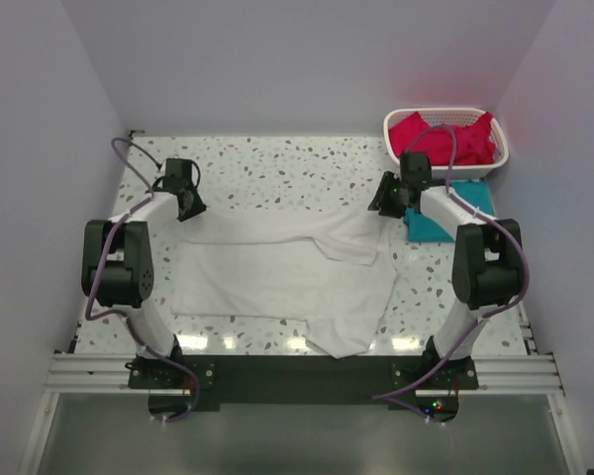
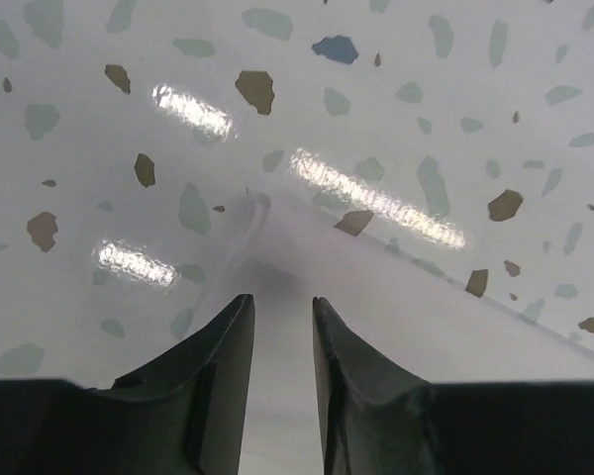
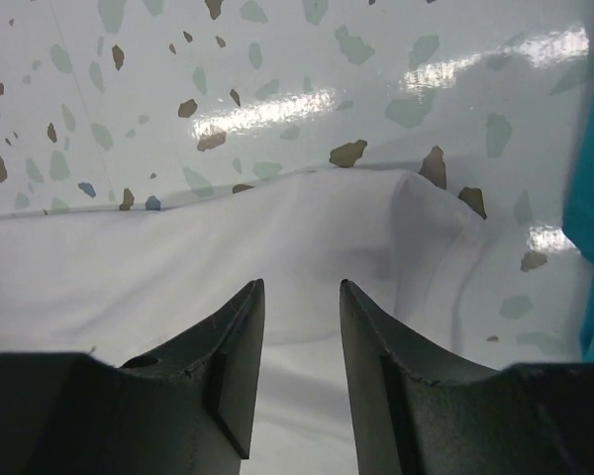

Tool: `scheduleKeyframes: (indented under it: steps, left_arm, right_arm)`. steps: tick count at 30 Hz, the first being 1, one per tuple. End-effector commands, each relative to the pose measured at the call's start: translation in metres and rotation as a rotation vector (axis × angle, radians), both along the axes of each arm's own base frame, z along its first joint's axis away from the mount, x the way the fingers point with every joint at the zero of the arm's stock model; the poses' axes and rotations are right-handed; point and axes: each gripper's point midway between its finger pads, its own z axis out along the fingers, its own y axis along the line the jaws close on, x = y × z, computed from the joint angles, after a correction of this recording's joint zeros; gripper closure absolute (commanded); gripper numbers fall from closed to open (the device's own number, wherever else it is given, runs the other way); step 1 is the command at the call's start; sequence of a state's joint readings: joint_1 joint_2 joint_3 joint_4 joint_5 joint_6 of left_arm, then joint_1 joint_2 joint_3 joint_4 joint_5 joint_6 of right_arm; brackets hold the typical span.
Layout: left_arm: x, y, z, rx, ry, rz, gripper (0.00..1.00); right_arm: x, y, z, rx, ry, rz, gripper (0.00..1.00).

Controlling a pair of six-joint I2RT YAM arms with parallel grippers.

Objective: Fold and stack the t-shirts
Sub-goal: Fold the tshirt

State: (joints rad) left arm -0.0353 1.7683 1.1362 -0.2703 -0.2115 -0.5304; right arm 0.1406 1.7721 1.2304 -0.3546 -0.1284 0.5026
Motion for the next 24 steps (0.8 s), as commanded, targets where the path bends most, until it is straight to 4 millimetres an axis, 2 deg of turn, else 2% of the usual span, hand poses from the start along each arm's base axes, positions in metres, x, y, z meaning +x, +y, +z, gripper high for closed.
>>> scheduleKeyframes:
  steps: [1, 3, 6, 8, 9, 11, 15, 17, 19, 22, 24]
  left_arm:
    - [0.023, -0.003, -0.007, -0.006, -0.024, -0.013, 0.67]
    - [0.023, -0.001, -0.019, -0.005, 0.01, -0.001, 0.72]
    - [0.016, 0.003, -0.042, -0.001, 0.084, 0.028, 0.78]
    - [0.013, 0.008, -0.049, 0.002, 0.104, 0.052, 0.82]
    - [0.009, 0.009, -0.055, 0.001, 0.127, 0.066, 0.82]
    - [0.006, 0.014, -0.059, 0.0, 0.139, 0.088, 0.82]
    - [0.003, 0.015, -0.066, -0.008, 0.162, 0.099, 0.82]
    - [0.002, 0.013, -0.067, -0.018, 0.165, 0.098, 0.82]
    - [0.0, 0.012, -0.068, -0.023, 0.166, 0.093, 0.8]
    - [0.001, 0.01, -0.065, -0.03, 0.156, 0.087, 0.76]
    - [0.002, 0.008, -0.062, -0.036, 0.144, 0.08, 0.73]
  right_arm:
    - [0.033, 0.017, 0.007, 0.115, -0.084, -0.005, 0.61]
    - [0.036, 0.009, -0.007, 0.12, -0.067, -0.047, 0.63]
    - [0.035, -0.02, -0.036, 0.117, -0.022, -0.143, 0.67]
    - [0.028, -0.035, -0.052, 0.096, 0.014, -0.192, 0.68]
    - [0.027, -0.048, -0.055, 0.079, 0.017, -0.226, 0.68]
    - [0.021, -0.059, -0.063, 0.056, 0.031, -0.261, 0.68]
    - [0.018, -0.067, -0.07, 0.01, 0.059, -0.264, 0.68]
    - [0.02, -0.066, -0.066, 0.004, 0.052, -0.248, 0.68]
    - [0.023, -0.064, -0.054, 0.004, 0.024, -0.22, 0.66]
    - [0.029, -0.057, -0.026, 0.04, -0.032, -0.174, 0.61]
    - [0.029, -0.051, -0.015, 0.057, -0.044, -0.144, 0.58]
